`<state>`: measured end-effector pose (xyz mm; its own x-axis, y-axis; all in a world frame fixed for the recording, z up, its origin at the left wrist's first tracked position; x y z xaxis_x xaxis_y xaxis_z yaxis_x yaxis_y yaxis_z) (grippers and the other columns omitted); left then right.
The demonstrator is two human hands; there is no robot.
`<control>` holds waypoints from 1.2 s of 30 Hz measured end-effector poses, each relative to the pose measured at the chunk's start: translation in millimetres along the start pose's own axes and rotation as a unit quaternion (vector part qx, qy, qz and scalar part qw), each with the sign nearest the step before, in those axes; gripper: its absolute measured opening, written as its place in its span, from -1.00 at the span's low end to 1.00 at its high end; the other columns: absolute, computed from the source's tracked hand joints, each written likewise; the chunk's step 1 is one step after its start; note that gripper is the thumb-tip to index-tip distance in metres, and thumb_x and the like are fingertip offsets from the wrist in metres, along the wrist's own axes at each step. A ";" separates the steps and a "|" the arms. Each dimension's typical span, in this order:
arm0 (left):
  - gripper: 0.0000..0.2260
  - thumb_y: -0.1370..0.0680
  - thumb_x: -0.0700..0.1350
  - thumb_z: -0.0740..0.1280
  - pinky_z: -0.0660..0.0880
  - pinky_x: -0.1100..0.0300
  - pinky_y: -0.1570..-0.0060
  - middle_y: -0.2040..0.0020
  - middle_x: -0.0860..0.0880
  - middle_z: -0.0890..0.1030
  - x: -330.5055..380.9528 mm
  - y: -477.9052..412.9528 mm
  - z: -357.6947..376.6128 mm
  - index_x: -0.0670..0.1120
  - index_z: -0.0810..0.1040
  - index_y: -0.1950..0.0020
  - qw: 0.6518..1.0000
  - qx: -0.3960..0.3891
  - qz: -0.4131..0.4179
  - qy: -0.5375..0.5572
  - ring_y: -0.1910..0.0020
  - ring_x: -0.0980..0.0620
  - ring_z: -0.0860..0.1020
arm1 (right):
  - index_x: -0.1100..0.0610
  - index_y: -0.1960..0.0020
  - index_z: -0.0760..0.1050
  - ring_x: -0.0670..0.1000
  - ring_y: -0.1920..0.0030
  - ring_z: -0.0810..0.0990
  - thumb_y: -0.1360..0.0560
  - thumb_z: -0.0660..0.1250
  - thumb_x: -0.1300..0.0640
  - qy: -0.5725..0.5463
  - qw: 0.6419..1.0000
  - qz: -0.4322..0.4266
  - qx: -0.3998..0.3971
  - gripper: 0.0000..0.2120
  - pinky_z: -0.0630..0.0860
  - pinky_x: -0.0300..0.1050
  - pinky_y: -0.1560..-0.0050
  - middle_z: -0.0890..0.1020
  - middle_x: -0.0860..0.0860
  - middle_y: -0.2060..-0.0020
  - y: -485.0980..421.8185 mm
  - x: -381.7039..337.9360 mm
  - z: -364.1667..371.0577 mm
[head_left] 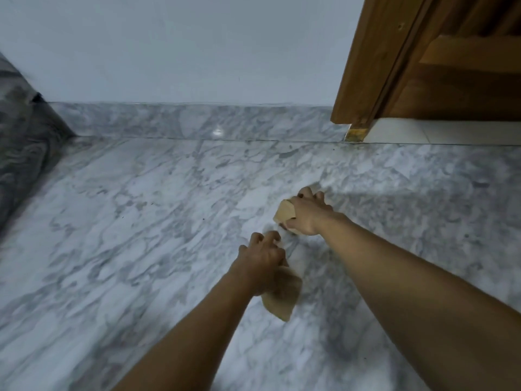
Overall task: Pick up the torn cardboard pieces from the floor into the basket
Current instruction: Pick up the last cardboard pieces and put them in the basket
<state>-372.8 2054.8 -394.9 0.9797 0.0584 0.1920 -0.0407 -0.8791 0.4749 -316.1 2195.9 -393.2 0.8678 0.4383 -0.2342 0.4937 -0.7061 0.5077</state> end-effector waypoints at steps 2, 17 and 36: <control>-0.63 -0.43 -0.05 0.48 0.47 -0.06 -0.08 -0.36 -0.01 0.28 -2.5 -2.1 -3.2 0.02 0.50 -0.20 0.999 0.031 -0.003 -0.003 -0.23 -0.13 0.31 | 0.00 -0.43 0.24 0.20 -0.32 0.30 -0.49 0.45 -0.13 -0.047 0.998 0.013 0.029 -0.36 0.42 0.15 -0.26 0.24 0.08 -0.37 -4.7 6.6 5.0; -0.68 -0.42 0.07 0.50 0.34 0.19 0.40 0.40 -0.02 0.51 -76.0 16.6 -9.1 -0.09 0.51 0.36 0.922 0.066 -0.171 0.340 0.37 0.03 0.47 | 0.14 -0.23 0.54 0.07 0.02 0.57 -0.55 0.37 0.15 -0.532 0.841 0.068 -0.074 -0.74 0.51 0.00 0.00 0.61 0.11 -0.01 90.4 29.1 24.9; -0.92 -0.45 -0.16 0.50 0.61 -0.20 -0.05 0.02 -0.24 0.69 223.5 48.0 -109.1 -0.13 0.66 0.10 0.854 -0.125 0.148 0.483 0.00 -0.19 0.67 | 0.05 -0.17 0.53 0.06 -0.01 0.66 -0.58 0.38 0.15 -0.710 0.611 0.227 0.267 -0.83 0.63 -0.05 0.08 0.66 0.07 -0.05 364.0 129.8 -9.6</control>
<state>-177.2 2077.3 -235.4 0.3056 0.3196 0.8969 -0.4176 -0.8016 0.4279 -24.4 2001.1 -230.8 -0.0893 -0.5262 -0.8456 -0.1975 -0.8228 0.5329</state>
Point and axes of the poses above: each hand's wrist, its own y-axis away from the middle knuckle, its own z-axis out of the palm, x = y × z, the point moved 8 cm from there along -y, towards the middle knuckle
